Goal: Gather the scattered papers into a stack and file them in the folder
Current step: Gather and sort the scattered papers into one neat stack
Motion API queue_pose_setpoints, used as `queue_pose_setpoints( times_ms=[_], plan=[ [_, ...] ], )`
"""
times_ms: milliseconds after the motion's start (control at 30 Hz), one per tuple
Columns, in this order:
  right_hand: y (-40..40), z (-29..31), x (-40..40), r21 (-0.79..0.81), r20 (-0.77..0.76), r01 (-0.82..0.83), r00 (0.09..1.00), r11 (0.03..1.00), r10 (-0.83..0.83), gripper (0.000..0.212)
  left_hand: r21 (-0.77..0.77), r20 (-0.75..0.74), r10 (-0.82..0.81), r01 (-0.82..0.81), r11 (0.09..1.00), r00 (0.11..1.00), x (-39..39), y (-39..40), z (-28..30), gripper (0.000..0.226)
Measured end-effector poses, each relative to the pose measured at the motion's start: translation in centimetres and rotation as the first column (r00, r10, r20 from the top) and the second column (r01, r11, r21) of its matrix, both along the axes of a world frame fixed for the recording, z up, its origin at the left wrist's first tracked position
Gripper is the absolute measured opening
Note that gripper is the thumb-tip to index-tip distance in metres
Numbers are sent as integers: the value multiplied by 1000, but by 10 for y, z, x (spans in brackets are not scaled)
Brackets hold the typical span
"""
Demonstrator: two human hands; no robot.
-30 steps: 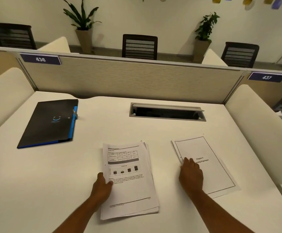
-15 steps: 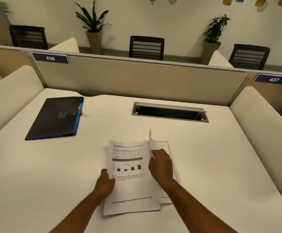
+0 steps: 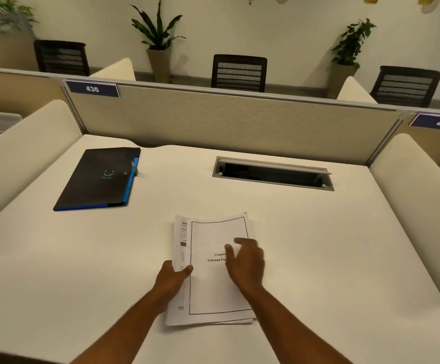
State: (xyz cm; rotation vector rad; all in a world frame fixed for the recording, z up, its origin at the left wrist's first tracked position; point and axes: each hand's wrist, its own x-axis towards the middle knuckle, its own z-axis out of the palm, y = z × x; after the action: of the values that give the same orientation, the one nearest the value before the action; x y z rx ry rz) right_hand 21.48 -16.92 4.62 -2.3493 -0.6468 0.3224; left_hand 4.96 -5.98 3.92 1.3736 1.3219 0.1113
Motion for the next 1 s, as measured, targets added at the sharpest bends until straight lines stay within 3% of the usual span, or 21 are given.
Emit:
queue_pose_setpoints(
  times_ms=[67, 133, 267, 400, 500, 633, 733, 800, 867, 933, 1000],
  plan=[
    [-10, -3, 13, -160, -16, 137, 990, 977, -141, 50, 19, -20, 15, -14, 1000, 1000, 3, -2, 0, 53],
    [-15, -8, 19, -253, -105, 159, 976, 954, -190, 62, 39, -40, 19, -18, 999, 999, 8, -6, 3, 50],
    [-10, -18, 9, -223, -148, 8, 988, 975, -42, 65, 82, -98, -86, 94, 992, 991, 18, -10, 6, 44],
    [-8, -17, 6, -262, -98, 7, 995, 965, -34, 51, 99, -97, -109, 119, 988, 989, 19, -9, 6, 44],
    [-8, -18, 16, -274, -170, -20, 985, 961, -28, 50, 113, -60, -119, 125, 986, 991, 15, -8, 6, 50],
    [-11, -27, 41, -124, -417, 69, 901, 990, -115, 71, 149, 94, -109, 94, 984, 990, 9, -6, 10, 46],
    [-16, 1, 50, 149, -662, 80, 749, 986, 39, 43, 200, 213, -86, 43, 979, 973, 11, -1, 27, 43],
    [-16, 22, 56, 313, -731, 79, 656, 946, 187, 29, 241, 271, -111, 44, 969, 956, 16, 3, 40, 41],
    [-11, 45, 57, 436, -660, 110, 714, 893, 234, 20, 302, 296, -153, 60, 951, 943, 22, 8, 55, 41],
    [-4, 64, 56, 500, -513, 118, 838, 858, 184, 17, 402, 330, -193, 48, 914, 924, 30, 12, 72, 42],
    [2, 82, 53, 562, -393, 93, 904, 822, 167, 17, 480, 395, -199, -17, 877, 897, 37, 14, 92, 38]
  ],
)
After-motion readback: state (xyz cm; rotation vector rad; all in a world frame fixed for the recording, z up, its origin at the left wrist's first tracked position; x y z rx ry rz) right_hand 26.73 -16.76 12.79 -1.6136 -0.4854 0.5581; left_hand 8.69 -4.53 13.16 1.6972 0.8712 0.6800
